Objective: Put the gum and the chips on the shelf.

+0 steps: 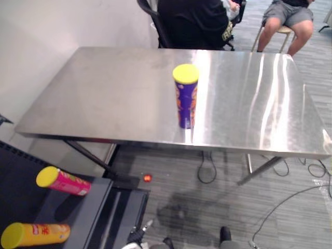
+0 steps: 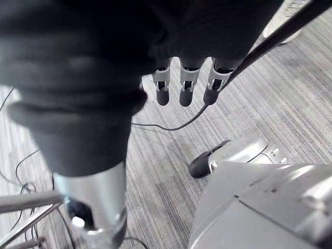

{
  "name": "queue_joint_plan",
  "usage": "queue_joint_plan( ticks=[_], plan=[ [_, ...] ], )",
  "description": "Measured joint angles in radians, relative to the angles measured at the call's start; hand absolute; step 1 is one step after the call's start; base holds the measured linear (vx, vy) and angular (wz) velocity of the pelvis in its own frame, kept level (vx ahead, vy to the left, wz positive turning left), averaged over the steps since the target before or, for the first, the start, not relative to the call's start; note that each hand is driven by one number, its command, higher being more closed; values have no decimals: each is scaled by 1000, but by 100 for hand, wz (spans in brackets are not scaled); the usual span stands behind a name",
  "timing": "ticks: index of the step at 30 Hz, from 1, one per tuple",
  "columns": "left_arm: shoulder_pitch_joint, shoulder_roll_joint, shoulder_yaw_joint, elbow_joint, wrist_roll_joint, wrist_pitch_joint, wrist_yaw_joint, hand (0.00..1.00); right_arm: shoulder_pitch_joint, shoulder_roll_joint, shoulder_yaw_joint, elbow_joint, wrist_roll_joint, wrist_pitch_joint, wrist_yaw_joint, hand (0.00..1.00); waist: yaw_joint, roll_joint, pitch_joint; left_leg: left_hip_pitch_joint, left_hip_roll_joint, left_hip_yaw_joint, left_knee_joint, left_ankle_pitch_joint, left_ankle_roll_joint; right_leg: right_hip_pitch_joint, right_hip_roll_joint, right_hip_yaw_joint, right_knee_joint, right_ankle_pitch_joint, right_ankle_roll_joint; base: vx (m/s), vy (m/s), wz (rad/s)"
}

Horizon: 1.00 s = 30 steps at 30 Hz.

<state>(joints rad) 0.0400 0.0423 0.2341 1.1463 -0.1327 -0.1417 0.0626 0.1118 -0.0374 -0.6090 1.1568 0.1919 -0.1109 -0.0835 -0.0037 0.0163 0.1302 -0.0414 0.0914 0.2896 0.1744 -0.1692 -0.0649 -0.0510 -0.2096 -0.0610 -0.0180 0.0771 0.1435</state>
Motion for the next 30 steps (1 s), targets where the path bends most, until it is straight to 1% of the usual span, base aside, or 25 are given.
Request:
queue_joint_plan(
  ticks=[2, 4, 5, 6, 7, 9, 10, 11, 12, 13, 14, 15, 16, 17, 18, 20, 21, 23, 25, 26, 27, 28, 30],
  plan=[
    [6, 0, 11, -3, 0, -1, 0, 0, -1, 6, -65, 2, 42, 1, 0, 0, 7, -5, -6, 8, -3, -2, -16, 1, 1, 6, -1, -17, -16, 0, 0, -144, -47, -2],
    [8, 1, 43, -4, 2, 0, -2, 0, -17, 4, -155, -4, 91, 0, 0, 0, 10, -18, -15, 22, -15, 5, -55, 24, 0, 3, -8, -25, -34, -5, -4, -187, -79, -20],
    [13, -1, 64, -4, 5, 0, -2, 0, -31, -4, -225, -5, 105, 0, -2, 0, 9, -26, -20, 37, -26, 14, -92, 43, 0, 0, -14, -26, -44, -18, -4, -162, -79, -22],
    [21, -5, 87, -5, 20, 2, -4, 0, -37, -17, -295, -21, 135, 0, -8, 0, 4, -35, -22, 59, -30, 25, -138, 62, -11, -2, -12, -22, -46, -20, -2, -155, -78, -24],
    [27, -7, 94, -7, 23, 2, -4, 0, -37, -25, -327, -33, 155, 0, -16, 0, 3, -35, -29, 71, -30, 30, -158, 72, -16, -3, -9, -18, -50, -20, -2, -133, -72, -27],
    [50, -16, 138, -14, 28, 13, -6, 0, -40, -65, -413, -111, 253, -4, -53, 0, 3, -31, -53, 111, -26, 59, -216, 87, -22, -1, 2, -9, -55, -21, -4, -115, -55, -39],
    [54, -20, 150, -15, 28, 15, -7, 0, -43, -76, -425, -140, 281, -5, -64, 0, 3, -31, -57, 120, -26, 61, -225, 87, -22, 1, 5, -9, -58, -22, -6, -82, -39, -42],
    [59, -23, 164, -16, 28, 16, -6, 0, -47, -95, -434, -216, 312, -7, -83, 0, 1, -32, -65, 129, -25, 65, -241, 90, -27, 1, 9, -8, -68, -22, -7, -30, -28, -33],
    [63, -23, 166, -17, 28, 17, -6, 0, -47, -103, -427, -264, 325, -10, -90, 0, 1, -33, -70, 132, -25, 69, -251, 92, -28, 1, 12, -6, -72, -20, -10, -11, -25, -37],
    [69, -23, 166, -21, 28, 20, -6, 0, -44, -116, -399, -369, 338, -31, -115, 0, -4, -36, -80, 134, -23, 86, -263, 97, -32, -2, 16, -5, -82, -14, -22, 12, -21, -28],
    [75, -28, 167, -25, 27, 20, -5, 0, -41, -123, -367, -505, 335, -47, -149, 0, -16, -38, -86, 135, -18, 88, -266, 104, -32, -3, 17, -6, -85, -9, -27, 16, -26, -21],
    [80, -31, 169, -26, 27, 20, -5, 0, -40, -125, -356, -575, 335, -53, -159, 0, -22, -38, -93, 139, -18, 90, -276, 111, -34, -7, 18, -7, -81, -7, -28, 24, -31, -11],
    [83, -39, 172, -36, 27, 21, -5, 0, -39, -126, -335, -703, 297, -74, -192, 0, -21, -43, -100, 141, -16, 95, -276, 113, -37, -17, 18, -11, -63, -4, -23, 58, -38, -4],
    [83, -44, 174, -42, 28, 21, -5, 0, -39, -128, -323, -819, 267, -82, -213, 0, -21, -50, -104, 148, -12, 98, -276, 114, -35, -15, 20, -14, -52, 0, -17, 85, -40, -7],
    [85, -43, 174, -43, 32, 22, -6, 0, -46, -128, -306, -919, 213, -87, -234, 0, -18, -53, -115, 150, -5, 106, -276, 115, -35, -16, 26, -14, -50, 3, -11, 88, -37, -3],
    [85, -49, 174, -45, 39, 23, -7, 0, -61, -128, -285, -1011, 162, -101, -247, 0, -17, -52, -124, 150, 1, 105, -275, 113, -37, -15, 33, -16, -50, 5, -10, 71, -36, 0],
    [86, -50, 174, -52, 45, 28, -9, 0, -73, -124, -260, -1091, 106, -104, -265, 0, -17, -50, -126, 149, 5, 103, -274, 112, -38, -16, 34, -20, -51, 5, -9, 74, -37, 6],
    [84, -50, 173, -56, 64, 36, -10, 0, -69, -115, -216, -1180, 63, -104, -276, 0, -17, -47, -127, 147, 7, 87, -270, 112, -38, -15, 36, -29, -51, 5, -9, 71, -39, 12],
    [86, -50, 166, -64, 76, 41, -11, 0, -68, -100, -155, -1278, 3, -105, -272, 0, -18, -47, -127, 145, 8, 79, -270, 112, -39, -12, 36, -40, -51, 5, -9, 35, -36, 13],
    [86, -50, 163, -69, 78, 43, -13, 0, -68, -97, -109, -1330, -25, -106, -256, 0, -16, -48, -127, 142, 7, 76, -270, 112, -39, -12, 35, -43, -51, 5, -9, -2, -32, 13],
    [87, -50, 161, -72, 85, 44, -20, 0, -67, -97, -69, -1371, -59, -108, -226, 0, -15, -48, -128, 132, 5, 63, -270, 111, -38, -13, 33, -46, -51, 5, -9, -16, -23, 17],
    [87, -49, 161, -72, 92, 44, -24, 0, -66, -97, -51, -1386, -71, -110, -209, 0, -16, -49, -128, 132, 5, 56, -270, 110, -38, -13, 32, -49, -51, 5, -9, -16, -24, 20],
    [84, -45, 148, -72, 104, 43, -30, 0, -68, -98, 36, -1414, -86, -112, -150, 0, -6, -54, -128, 129, 3, 50, -269, 110, -38, -13, 31, -53, -52, 5, -9, -16, -30, 8]
  ],
)
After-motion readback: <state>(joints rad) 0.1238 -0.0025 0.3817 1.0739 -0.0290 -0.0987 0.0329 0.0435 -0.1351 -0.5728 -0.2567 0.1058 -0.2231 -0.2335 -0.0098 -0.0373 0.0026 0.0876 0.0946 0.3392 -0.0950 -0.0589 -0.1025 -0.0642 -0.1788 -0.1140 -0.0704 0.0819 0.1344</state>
